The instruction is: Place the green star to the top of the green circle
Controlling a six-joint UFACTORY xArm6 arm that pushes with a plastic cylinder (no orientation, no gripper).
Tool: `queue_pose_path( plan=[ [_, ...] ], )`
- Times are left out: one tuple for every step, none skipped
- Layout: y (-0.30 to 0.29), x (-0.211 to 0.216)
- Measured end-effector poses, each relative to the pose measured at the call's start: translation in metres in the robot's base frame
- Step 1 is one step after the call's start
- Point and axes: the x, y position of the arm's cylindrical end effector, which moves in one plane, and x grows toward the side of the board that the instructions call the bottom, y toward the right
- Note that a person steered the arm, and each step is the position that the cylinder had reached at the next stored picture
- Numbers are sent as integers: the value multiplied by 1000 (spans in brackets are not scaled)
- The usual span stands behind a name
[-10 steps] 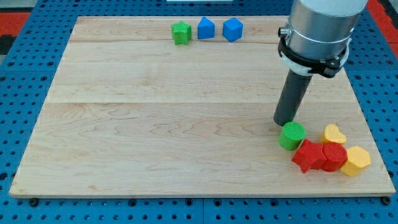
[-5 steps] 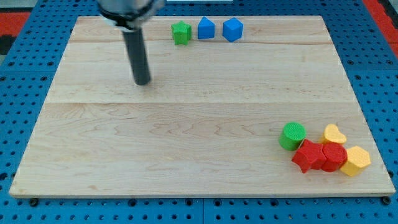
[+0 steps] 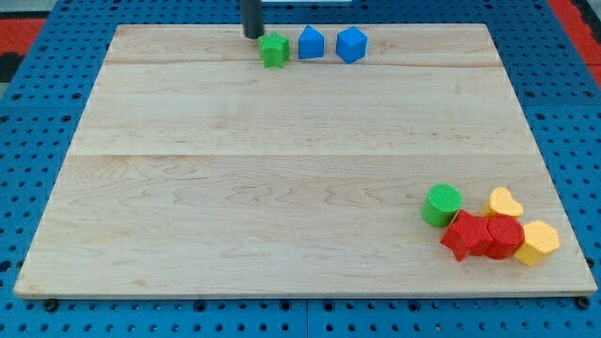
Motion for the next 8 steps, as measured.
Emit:
queue_pose_path(
  plan=[
    [42,8],
    [44,15],
    [7,15],
    [-33,12],
    [-46,12],
    [-32,15],
    [2,41],
    [43,65]
  ],
)
